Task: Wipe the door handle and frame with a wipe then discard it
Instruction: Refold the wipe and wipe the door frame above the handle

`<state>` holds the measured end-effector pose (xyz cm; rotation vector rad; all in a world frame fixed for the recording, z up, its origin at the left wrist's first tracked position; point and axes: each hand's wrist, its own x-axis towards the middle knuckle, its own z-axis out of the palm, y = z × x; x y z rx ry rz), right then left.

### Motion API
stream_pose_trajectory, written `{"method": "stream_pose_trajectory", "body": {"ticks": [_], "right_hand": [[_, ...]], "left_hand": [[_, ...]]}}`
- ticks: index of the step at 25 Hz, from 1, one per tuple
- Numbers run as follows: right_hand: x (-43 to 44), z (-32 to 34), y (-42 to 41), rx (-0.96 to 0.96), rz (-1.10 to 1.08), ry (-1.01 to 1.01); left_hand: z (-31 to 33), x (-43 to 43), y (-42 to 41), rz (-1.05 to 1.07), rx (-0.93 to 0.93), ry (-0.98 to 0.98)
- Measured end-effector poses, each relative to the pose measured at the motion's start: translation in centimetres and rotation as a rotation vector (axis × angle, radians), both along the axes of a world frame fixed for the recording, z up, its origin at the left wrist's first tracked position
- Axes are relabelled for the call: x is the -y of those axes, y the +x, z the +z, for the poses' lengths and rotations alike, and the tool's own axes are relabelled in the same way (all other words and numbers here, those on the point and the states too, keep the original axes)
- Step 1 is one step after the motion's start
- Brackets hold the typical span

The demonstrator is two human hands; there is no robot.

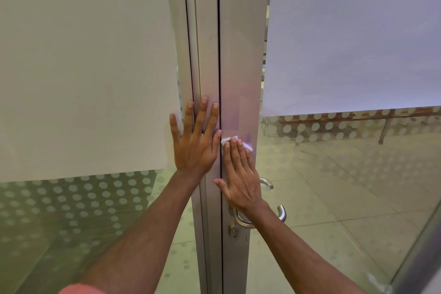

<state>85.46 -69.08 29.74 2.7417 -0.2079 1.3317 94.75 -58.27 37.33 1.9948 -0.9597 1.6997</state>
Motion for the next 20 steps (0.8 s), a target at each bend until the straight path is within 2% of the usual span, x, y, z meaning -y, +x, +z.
{"method": "stream_pose_trajectory", "body": {"ticks": [5,9,16,20], "right_hand": [[0.4,0.3,0.0,0.037,0.003,-0.013],[1.6,1.8,0.2,0.121,-0.042,0.068],[2.4,-3.0,-2.4,-0.027,-0.064,-0.022],[2.6,0.7,-0.9,0.054,-0.067,0.011]], "left_hand": [[-0.1,-0.1,0.1,0.003,-0.007,0.009],[0.0,0.0,0.1,0.016,-0.007,0.005],[0.0,-0.1,0.1,0.019,-0.008,0.005],[0.0,0.1,0.2,0.010,-0.011,0.000]]}}
